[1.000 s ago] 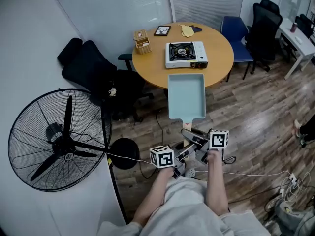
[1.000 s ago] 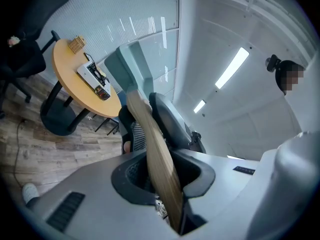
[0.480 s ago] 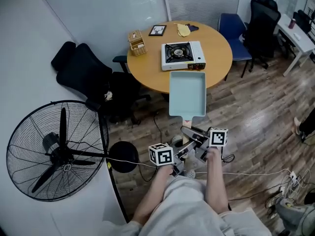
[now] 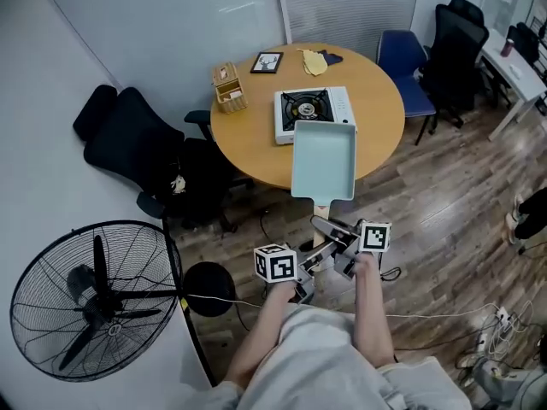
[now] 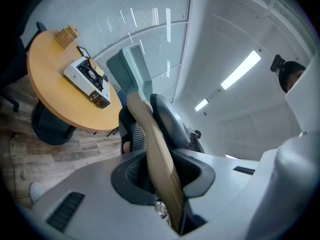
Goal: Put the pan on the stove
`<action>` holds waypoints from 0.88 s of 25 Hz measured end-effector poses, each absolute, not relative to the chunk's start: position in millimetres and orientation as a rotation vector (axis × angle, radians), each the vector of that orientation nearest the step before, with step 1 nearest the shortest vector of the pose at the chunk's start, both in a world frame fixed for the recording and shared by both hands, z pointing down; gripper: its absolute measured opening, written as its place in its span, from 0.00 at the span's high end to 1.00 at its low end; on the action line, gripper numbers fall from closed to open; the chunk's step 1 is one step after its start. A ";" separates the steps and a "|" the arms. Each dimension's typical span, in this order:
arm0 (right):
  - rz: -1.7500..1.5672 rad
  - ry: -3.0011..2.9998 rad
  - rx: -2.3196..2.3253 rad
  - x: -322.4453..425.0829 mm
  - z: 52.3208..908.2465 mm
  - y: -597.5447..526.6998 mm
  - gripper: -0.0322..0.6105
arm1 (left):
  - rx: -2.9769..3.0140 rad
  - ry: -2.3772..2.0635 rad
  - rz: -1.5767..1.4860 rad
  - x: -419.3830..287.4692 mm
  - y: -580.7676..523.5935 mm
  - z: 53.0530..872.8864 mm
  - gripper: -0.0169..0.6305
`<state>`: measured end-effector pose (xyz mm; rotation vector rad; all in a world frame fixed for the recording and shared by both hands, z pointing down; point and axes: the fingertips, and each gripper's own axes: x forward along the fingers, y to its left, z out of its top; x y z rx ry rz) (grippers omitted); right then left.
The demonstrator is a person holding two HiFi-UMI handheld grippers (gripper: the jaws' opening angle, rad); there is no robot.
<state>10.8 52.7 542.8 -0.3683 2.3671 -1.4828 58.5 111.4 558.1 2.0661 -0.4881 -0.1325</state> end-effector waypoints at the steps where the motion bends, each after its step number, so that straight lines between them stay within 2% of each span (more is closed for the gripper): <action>1: -1.477 2.367 -0.377 9.4 542.2 38.9 0.68 | 2.067 -0.483 -0.129 56.6 97.8 557.6 0.83; 14: -1.491 2.349 -0.432 -30.0 547.4 -98.7 0.68 | 2.033 -0.451 -0.144 16.0 -37.9 561.0 0.83; 22: -1.514 2.336 -0.519 -38.8 558.7 -129.7 0.68 | 1.992 -0.395 -0.165 4.3 -66.8 568.0 0.83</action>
